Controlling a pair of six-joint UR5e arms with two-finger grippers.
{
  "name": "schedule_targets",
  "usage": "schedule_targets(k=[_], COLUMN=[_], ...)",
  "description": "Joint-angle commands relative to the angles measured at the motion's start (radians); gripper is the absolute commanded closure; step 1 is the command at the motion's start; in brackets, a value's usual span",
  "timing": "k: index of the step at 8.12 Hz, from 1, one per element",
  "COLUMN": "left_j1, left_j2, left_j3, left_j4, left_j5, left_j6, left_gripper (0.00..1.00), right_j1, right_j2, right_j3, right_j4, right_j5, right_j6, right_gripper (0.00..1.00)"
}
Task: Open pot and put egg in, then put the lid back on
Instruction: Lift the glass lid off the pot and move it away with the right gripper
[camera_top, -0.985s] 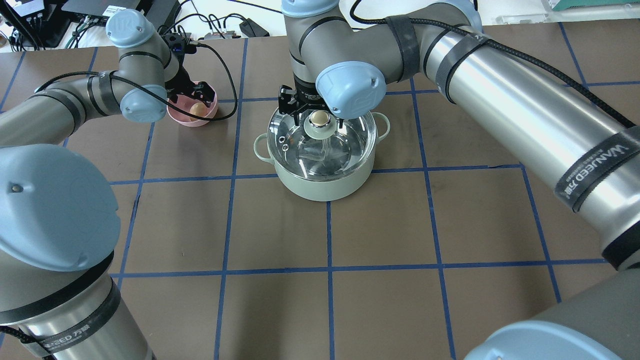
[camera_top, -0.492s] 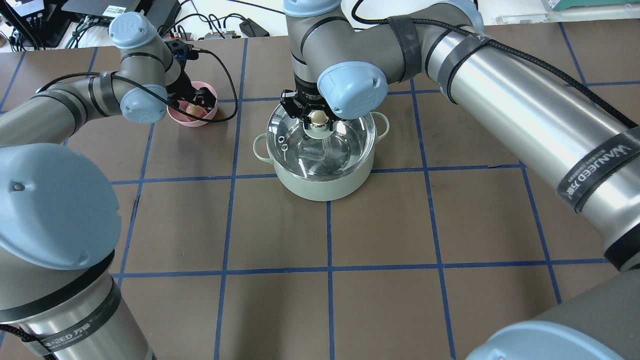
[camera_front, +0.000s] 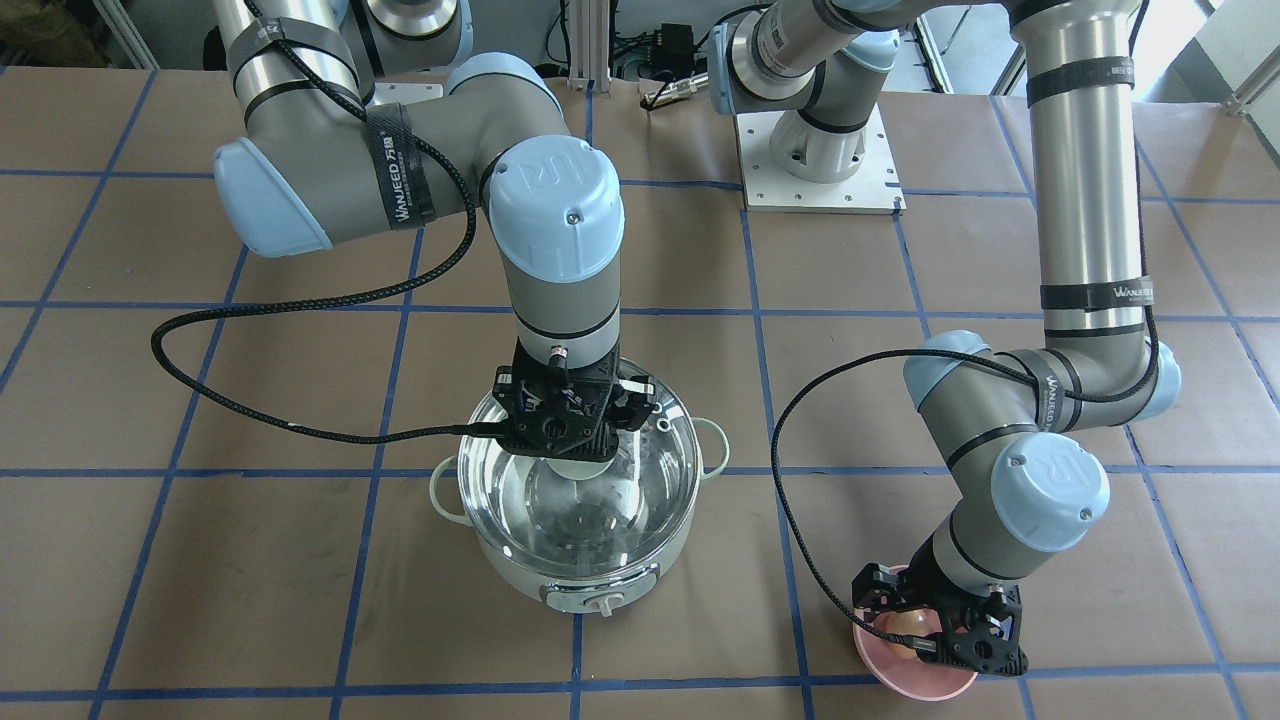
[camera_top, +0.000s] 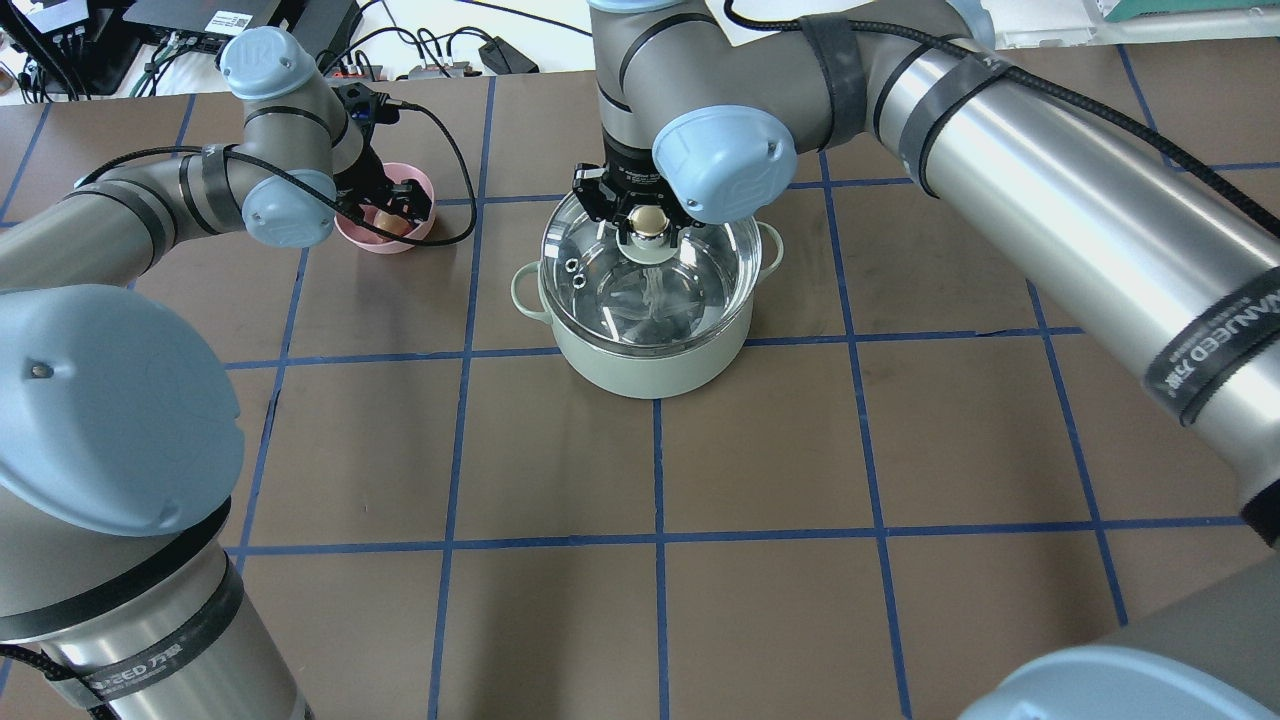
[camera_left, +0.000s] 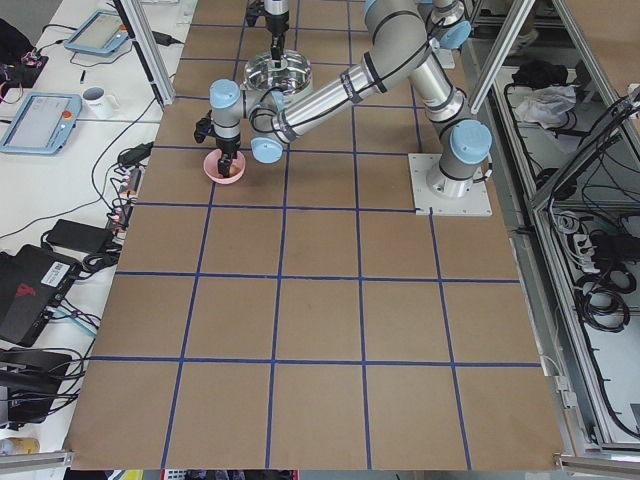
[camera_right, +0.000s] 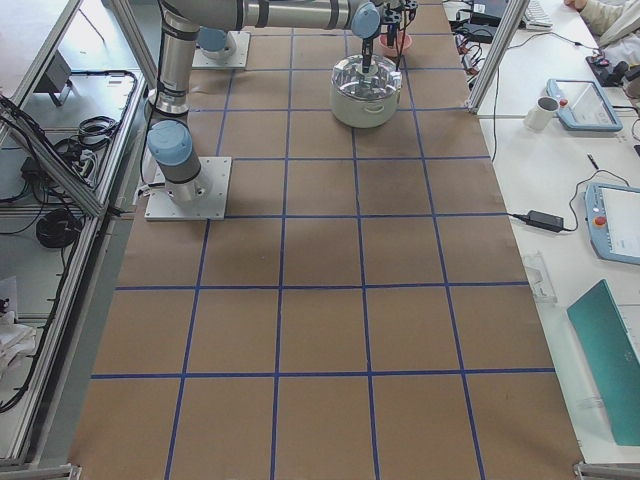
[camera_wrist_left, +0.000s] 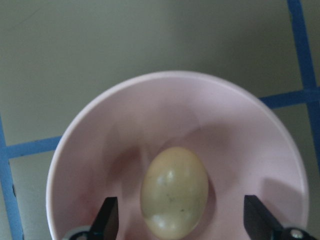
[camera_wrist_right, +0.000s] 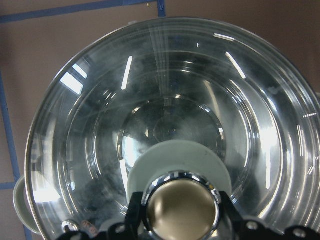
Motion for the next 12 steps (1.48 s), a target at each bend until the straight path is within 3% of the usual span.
schedule_targets(k=[1,5,6,8,10,12], left_j1=[0.0,-0.003,0.0,0.0,0.0,-0.003], left_j2=[-0.002,-0.002,-0.002,0.0,0.003,0.033], left_j3=[0.0,0.0,-0.001,0.0,0.0,0.0], left_j4=[0.0,0.0,0.0,0.0,0.0,0.0], left_j5=[0.001,-0.002,-0.004,-0.008,-0.01,-0.005], left_j6=[0.026,0.026,0.025,0.023,0.022,0.025], left_gripper=[0.37,0.5,0.61,0.65,0.85,0.86], right_j1=[-0.037,-0.167,-0.207,-0.301,-0.385,-0.442], right_j2=[-0.07,-0.202,-0.225,-0.257,-0.28,-0.292], right_j3=[0.0,0.005,0.008,0.009,0.009,0.009], right_j4=[0.027,0.166,0.2,0.244,0.286,0.303], right_j5=[-0.001,-0.016,-0.016,-0.015,-0.012,-0.031], right_j6=[-0.011,-0.183,-0.253,-0.316,-0.421,-0.511], right_gripper=[0.92,0.94,0.95,0.97,0.98,0.99])
